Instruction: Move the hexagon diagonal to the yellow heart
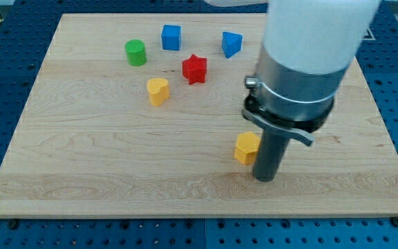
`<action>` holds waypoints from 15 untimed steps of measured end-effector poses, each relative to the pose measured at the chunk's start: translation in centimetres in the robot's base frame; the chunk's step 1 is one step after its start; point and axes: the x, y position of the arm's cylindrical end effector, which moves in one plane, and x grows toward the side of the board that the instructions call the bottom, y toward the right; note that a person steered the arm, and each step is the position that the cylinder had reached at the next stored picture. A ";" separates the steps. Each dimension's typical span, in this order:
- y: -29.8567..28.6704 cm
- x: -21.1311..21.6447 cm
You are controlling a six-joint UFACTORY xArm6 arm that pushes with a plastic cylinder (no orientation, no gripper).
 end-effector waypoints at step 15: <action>-1.4 -7.3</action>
